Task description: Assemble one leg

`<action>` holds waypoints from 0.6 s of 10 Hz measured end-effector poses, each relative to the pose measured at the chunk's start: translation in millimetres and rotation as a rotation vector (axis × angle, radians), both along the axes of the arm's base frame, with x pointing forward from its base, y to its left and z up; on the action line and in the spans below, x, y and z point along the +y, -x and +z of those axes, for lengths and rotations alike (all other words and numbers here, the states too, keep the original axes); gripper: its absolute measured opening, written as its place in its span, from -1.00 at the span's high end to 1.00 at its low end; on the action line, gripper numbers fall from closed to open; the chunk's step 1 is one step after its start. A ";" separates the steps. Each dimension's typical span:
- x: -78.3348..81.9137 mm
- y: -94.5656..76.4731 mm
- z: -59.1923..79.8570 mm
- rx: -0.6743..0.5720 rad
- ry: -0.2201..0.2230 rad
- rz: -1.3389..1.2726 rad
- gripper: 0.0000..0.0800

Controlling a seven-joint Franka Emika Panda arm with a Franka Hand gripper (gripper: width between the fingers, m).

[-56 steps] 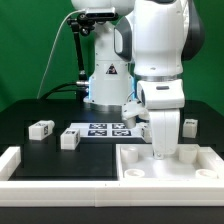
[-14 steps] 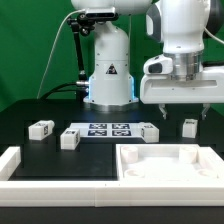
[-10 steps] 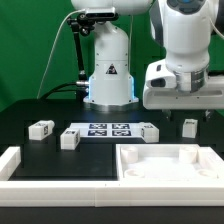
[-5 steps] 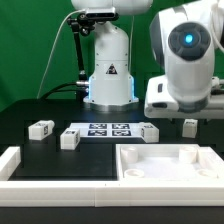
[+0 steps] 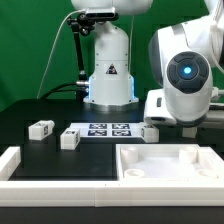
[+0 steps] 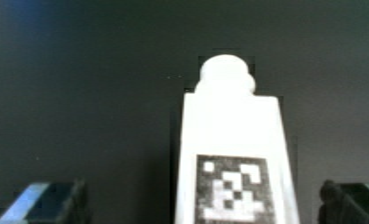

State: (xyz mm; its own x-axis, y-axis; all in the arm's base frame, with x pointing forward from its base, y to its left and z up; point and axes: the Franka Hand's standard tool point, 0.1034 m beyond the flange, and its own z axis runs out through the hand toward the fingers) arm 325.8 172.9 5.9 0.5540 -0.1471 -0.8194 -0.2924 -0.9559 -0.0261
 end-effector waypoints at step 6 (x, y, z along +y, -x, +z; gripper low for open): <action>1.3 0.6 -0.4 -0.001 -0.001 0.004 0.28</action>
Offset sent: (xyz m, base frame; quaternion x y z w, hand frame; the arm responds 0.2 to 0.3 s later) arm 0.0000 0.0000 0.0000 0.0000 0.0000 0.0000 1.0000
